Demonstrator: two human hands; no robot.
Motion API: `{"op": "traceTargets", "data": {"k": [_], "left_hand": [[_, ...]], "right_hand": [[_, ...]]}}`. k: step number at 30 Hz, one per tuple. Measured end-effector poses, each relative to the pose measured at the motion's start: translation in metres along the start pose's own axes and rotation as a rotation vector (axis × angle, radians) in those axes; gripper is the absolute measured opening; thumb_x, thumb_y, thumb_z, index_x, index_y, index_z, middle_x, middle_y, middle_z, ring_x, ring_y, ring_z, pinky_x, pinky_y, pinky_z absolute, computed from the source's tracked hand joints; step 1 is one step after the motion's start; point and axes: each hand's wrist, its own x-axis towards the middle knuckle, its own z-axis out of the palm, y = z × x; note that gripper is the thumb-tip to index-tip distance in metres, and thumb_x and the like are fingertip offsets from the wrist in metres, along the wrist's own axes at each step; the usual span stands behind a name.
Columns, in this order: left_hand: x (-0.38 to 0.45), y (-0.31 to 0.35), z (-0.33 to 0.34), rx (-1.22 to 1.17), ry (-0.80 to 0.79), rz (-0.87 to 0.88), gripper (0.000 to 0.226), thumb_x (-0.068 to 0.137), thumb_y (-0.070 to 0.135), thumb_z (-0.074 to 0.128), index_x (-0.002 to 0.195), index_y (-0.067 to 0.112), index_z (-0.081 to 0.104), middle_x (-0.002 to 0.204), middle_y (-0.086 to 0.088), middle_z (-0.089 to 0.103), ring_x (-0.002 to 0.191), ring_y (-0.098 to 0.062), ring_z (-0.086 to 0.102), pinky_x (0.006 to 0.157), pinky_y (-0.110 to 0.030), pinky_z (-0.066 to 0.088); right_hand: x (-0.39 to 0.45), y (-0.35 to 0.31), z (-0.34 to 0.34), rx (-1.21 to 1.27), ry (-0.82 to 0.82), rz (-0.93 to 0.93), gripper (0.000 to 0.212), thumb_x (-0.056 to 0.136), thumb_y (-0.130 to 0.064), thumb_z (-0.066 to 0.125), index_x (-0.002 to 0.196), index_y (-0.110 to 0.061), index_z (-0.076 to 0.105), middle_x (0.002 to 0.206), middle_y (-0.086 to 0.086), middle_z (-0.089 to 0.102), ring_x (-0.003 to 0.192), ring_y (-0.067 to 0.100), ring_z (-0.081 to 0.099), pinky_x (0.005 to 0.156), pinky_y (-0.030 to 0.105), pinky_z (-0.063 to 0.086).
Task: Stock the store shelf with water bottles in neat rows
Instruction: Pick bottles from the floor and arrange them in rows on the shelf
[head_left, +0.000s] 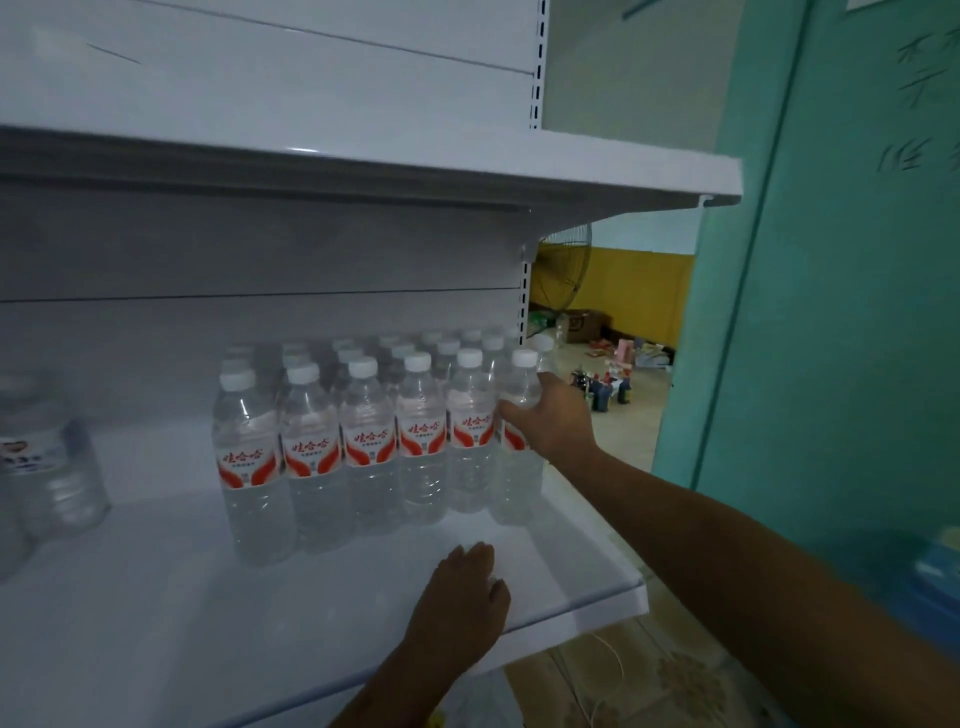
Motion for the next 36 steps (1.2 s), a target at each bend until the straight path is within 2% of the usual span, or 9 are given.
{"op": "traceTargets", "data": {"k": [2,4,7,9,15,19,24,28,36], "left_hand": [[-0.001,-0.003,0.003,0.058,-0.023,0.049,0.033,0.073,0.038,0.040,0.097,0.024,0.059,0.084,0.012,0.068,0.081,-0.005,0.063,0.074,-0.017,0.043],[0.000,-0.006,0.008,0.159,-0.041,0.036,0.039,0.066,0.042,0.036,0.085,0.026,0.067,0.076,0.015,0.069,0.074,-0.002,0.065,0.064,-0.014,0.048],[-0.004,-0.003,0.003,0.192,0.009,0.076,0.046,0.074,0.038,0.038,0.094,0.017,0.074,0.096,0.009,0.071,0.088,-0.010,0.070,0.075,-0.018,0.052],[-0.001,-0.005,0.005,0.119,0.030,0.057,0.052,0.084,0.033,0.037,0.122,0.007,0.062,0.127,0.001,0.060,0.119,-0.020,0.057,0.100,-0.024,0.042],[0.000,-0.003,0.007,0.057,-0.103,0.026,0.072,0.083,0.040,0.020,0.147,0.009,0.030,0.153,-0.005,0.030,0.143,-0.020,0.022,0.116,-0.027,0.013],[-0.002,-0.004,0.005,-0.019,-0.107,0.002,0.059,0.094,0.035,0.031,0.147,0.010,0.028,0.155,-0.004,0.027,0.144,-0.018,0.020,0.115,-0.023,0.009],[-0.006,-0.005,0.000,-0.171,-0.083,-0.082,0.050,0.097,0.028,0.040,0.144,0.012,0.038,0.150,-0.003,0.037,0.140,-0.014,0.029,0.111,-0.018,0.012],[-0.014,-0.005,-0.014,-0.334,-0.083,-0.131,0.046,0.098,0.021,0.045,0.143,0.013,0.041,0.150,-0.002,0.038,0.138,-0.012,0.033,0.111,-0.015,0.016],[-0.065,-0.029,-0.053,-0.521,0.088,-0.200,0.042,0.097,0.020,0.049,0.139,0.021,0.045,0.146,0.002,0.042,0.123,0.002,0.036,0.094,-0.001,0.018]], "right_hand": [[0.010,0.005,0.004,0.017,0.007,0.007,0.045,0.081,-0.041,0.075,0.113,-0.012,0.065,0.108,0.005,0.071,0.084,0.012,0.062,0.074,0.024,0.048],[0.016,0.007,0.008,0.035,0.005,0.004,0.049,0.080,-0.043,0.076,0.116,-0.013,0.065,0.110,0.005,0.071,0.089,0.015,0.065,0.079,0.028,0.051],[0.017,0.010,0.015,0.082,0.039,-0.006,0.053,0.076,-0.048,0.076,0.115,-0.015,0.064,0.107,0.001,0.071,0.093,0.017,0.066,0.084,0.038,0.056],[0.019,0.015,0.020,0.139,0.064,-0.005,0.051,0.076,-0.045,0.078,0.115,-0.016,0.063,0.106,0.000,0.071,0.092,0.015,0.066,0.085,0.039,0.057],[0.022,0.020,0.020,0.149,0.035,-0.002,0.058,0.074,-0.052,0.074,0.119,-0.017,0.063,0.111,0.001,0.069,0.099,0.016,0.064,0.088,0.038,0.054],[0.020,0.018,0.017,0.186,-0.028,0.028,0.062,0.073,-0.053,0.074,0.122,-0.016,0.062,0.115,0.002,0.069,0.102,0.019,0.065,0.091,0.044,0.055],[0.012,0.006,0.008,0.163,-0.099,0.069,0.057,0.082,-0.033,0.075,0.132,-0.015,0.053,0.127,0.006,0.063,0.112,0.025,0.061,0.097,0.045,0.051],[0.004,0.004,0.008,0.168,-0.050,0.113,0.046,0.085,-0.017,0.073,0.127,-0.011,0.055,0.119,0.008,0.064,0.105,0.025,0.064,0.089,0.038,0.053],[-0.068,-0.005,0.007,0.676,0.010,0.346,0.047,0.089,-0.023,0.069,0.133,-0.014,0.056,0.126,0.003,0.063,0.111,0.020,0.061,0.098,0.040,0.051]]}}
